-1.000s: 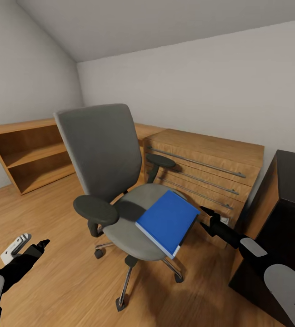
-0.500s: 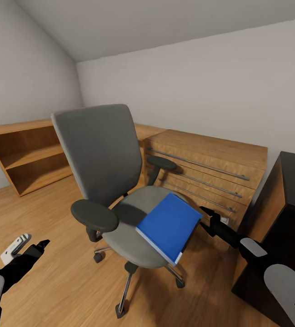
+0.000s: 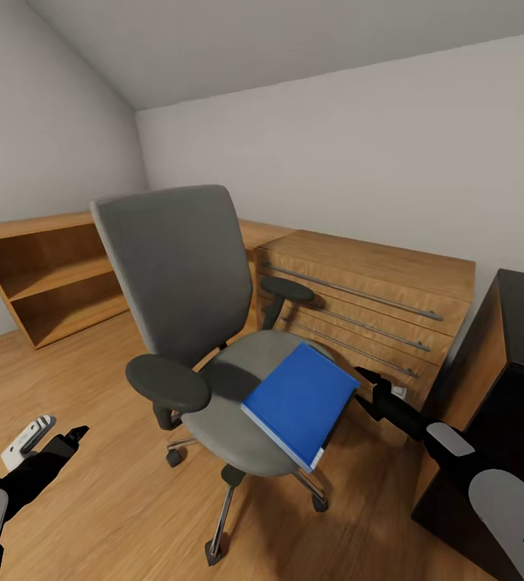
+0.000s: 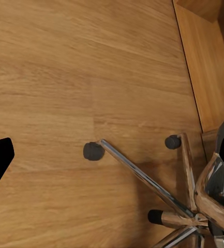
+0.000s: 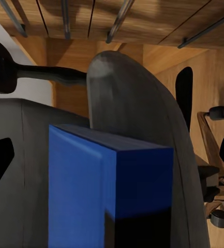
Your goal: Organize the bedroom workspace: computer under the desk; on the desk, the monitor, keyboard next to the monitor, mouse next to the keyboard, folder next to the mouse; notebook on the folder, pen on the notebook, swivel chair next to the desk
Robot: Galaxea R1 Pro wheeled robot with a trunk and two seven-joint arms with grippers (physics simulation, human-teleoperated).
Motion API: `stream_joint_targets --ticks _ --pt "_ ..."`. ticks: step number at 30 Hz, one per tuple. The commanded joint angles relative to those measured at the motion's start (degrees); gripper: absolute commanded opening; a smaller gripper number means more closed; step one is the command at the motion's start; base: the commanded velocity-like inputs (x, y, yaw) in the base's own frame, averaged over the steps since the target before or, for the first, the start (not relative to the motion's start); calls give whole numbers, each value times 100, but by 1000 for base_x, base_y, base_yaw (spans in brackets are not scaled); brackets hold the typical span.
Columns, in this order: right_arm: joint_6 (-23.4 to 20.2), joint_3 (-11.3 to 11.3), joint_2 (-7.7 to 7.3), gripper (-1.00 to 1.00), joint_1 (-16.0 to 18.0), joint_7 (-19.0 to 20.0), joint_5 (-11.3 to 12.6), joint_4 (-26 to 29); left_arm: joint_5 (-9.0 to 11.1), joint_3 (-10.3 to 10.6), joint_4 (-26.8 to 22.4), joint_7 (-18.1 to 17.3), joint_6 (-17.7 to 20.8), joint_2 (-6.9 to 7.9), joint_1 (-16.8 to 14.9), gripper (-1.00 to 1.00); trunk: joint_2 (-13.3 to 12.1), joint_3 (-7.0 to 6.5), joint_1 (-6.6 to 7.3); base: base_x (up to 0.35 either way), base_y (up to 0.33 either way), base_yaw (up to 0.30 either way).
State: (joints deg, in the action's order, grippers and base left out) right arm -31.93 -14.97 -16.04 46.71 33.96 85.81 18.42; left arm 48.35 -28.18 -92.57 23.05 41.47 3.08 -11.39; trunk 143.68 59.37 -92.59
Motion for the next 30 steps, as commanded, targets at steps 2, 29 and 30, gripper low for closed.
stream_joint_targets --ticks 2,29,30 --pt "-15 -33 -4 100 5 15 35 -5 61 -3 -7 51 19 0 -4 100 2 6 1 0 0 0" --pt "-15 -64 4 100 5 11 -187 -5 61 -3 -7 51 19 0 -4 100 2 6 1 0 0 0" --pt "-15 -66 4 100 5 9 -187 -5 61 -3 -7 51 19 0 -4 100 2 6 1 0 0 0"
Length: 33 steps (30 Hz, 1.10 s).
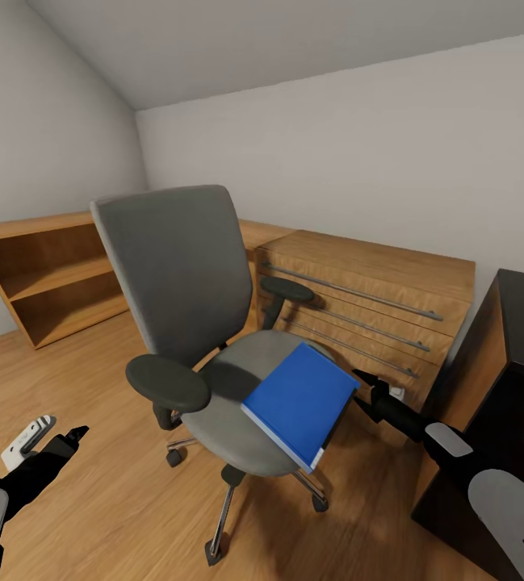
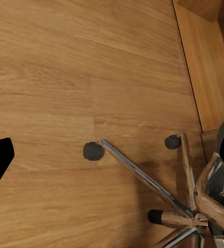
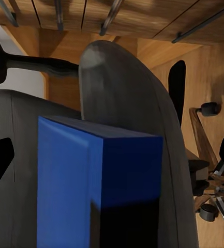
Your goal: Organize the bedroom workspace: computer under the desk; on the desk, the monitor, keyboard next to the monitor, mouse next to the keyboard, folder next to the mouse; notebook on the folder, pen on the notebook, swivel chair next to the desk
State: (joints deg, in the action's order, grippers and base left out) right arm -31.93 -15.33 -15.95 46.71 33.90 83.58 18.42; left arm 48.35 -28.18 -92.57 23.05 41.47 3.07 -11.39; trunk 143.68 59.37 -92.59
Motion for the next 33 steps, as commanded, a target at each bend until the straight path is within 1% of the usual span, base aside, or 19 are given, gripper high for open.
stream_joint_targets --ticks 1,10,11,33 --pt "-15 -30 -4 100 5 15 35 -5 61 -3 -7 51 19 0 -4 100 2 6 1 0 0 0" --pt "-24 -26 18 100 5 10 35 -5 61 -3 -7 51 19 0 -4 100 2 6 1 0 0 0" --pt "-24 -27 21 -100 5 9 35 -5 61 -3 -7 51 19 0 -4 100 2 6 1 0 0 0" --pt "-30 1 22 -100 5 11 43 -7 78 -3 -7 51 19 0 -4 100 2 6 1 0 0 0"
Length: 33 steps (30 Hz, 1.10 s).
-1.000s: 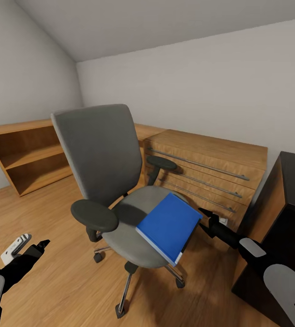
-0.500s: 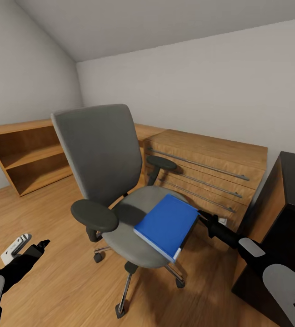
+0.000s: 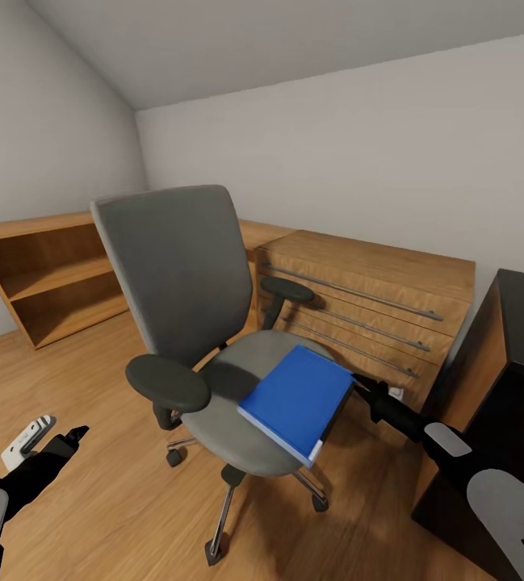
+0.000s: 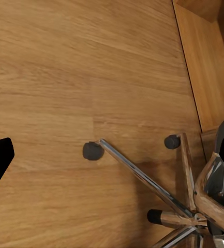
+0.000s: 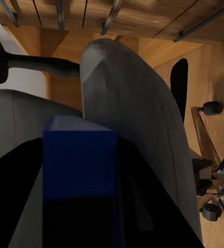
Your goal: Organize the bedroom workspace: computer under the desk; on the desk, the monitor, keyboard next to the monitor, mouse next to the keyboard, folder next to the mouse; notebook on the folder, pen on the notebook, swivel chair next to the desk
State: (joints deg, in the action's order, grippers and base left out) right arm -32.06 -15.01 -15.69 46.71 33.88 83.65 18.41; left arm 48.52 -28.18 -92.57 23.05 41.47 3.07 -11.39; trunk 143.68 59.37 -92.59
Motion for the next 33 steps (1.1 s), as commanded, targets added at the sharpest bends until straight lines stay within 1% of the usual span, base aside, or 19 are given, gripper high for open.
stream_joint_targets --ticks 1,4,12,13,14,16,18,22,30,33 --pt "-14 -30 -4 -100 5 11 37 -5 64 -3 -7 51 19 0 -4 100 2 6 1 0 0 0" --pt "-12 -30 -4 -100 5 7 37 -4 67 -3 -7 51 19 0 -4 100 2 6 1 0 0 0" --pt "-11 -29 -4 -100 5 5 37 2 69 1 -7 51 19 0 -4 100 -8 -172 22 0 0 0" --pt "-11 -29 -4 -100 5 5 37 3 65 39 -7 51 19 0 -4 100 -10 -194 24 0 0 0" --pt "-11 -29 -4 -100 5 9 34 13 58 156 -7 51 19 0 -4 100 -11 -216 27 0 0 0" --pt "-11 -29 -4 -100 5 15 34 27 51 265 -7 51 19 0 -4 100 -14 -260 32 0 0 0" --pt "-11 -29 -4 -100 5 19 31 35 49 323 -4 51 19 0 -4 100 -16 -305 37 0 0 0" --pt "-11 -23 -10 -100 5 24 33 44 51 364 0 51 19 0 -4 100 -22 -393 48 -39 0 0" --pt "-3 -20 -13 -100 5 59 36 81 52 383 2 51 19 0 -4 100 -32 -570 68 -296 0 0" --pt "-2 -25 -22 -100 5 70 32 202 52 384 2 51 19 0 -4 100 -36 -637 76 -227 0 0"
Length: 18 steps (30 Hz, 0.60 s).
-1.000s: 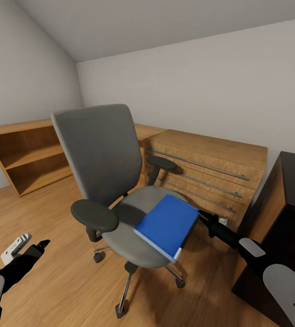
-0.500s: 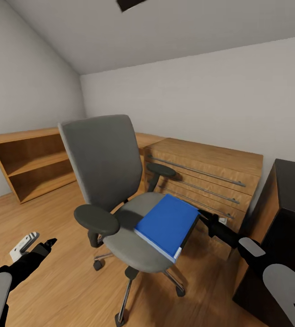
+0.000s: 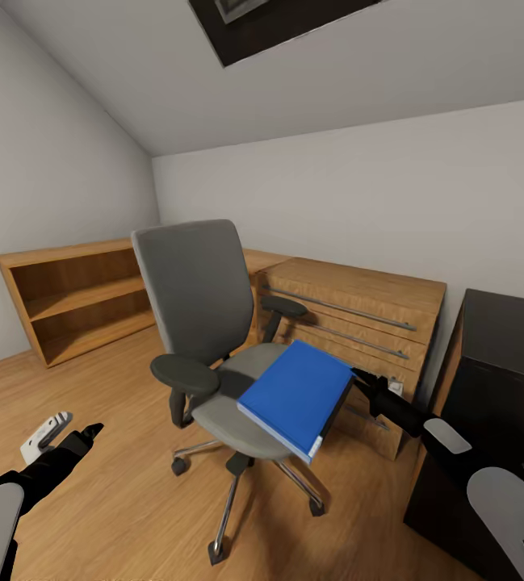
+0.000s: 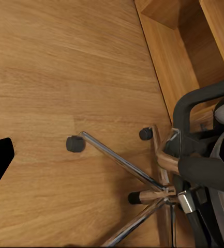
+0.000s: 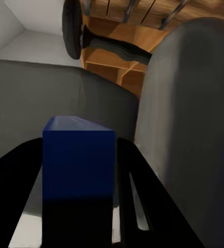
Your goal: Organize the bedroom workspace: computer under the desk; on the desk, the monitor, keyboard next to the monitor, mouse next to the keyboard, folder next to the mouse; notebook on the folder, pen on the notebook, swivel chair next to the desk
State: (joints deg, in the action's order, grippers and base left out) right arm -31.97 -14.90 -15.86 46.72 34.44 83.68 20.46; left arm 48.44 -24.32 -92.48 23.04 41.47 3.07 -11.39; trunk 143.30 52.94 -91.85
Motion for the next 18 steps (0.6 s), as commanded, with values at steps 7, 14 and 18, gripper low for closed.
stream_joint_targets --ticks 7,14,18 --pt "69 -39 -7 -100 4 21 26 239 53 -3 0 59 12 0 -4 100 -47 -145 41 -54 0 0" --pt "794 -45 1 -100 4 24 31 369 55 2 2 63 10 0 -4 100 -328 -271 194 -3 0 0" --pt "1432 -46 3 -100 4 41 40 434 59 6 24 60 10 0 -4 100 -488 -343 282 0 0 0"
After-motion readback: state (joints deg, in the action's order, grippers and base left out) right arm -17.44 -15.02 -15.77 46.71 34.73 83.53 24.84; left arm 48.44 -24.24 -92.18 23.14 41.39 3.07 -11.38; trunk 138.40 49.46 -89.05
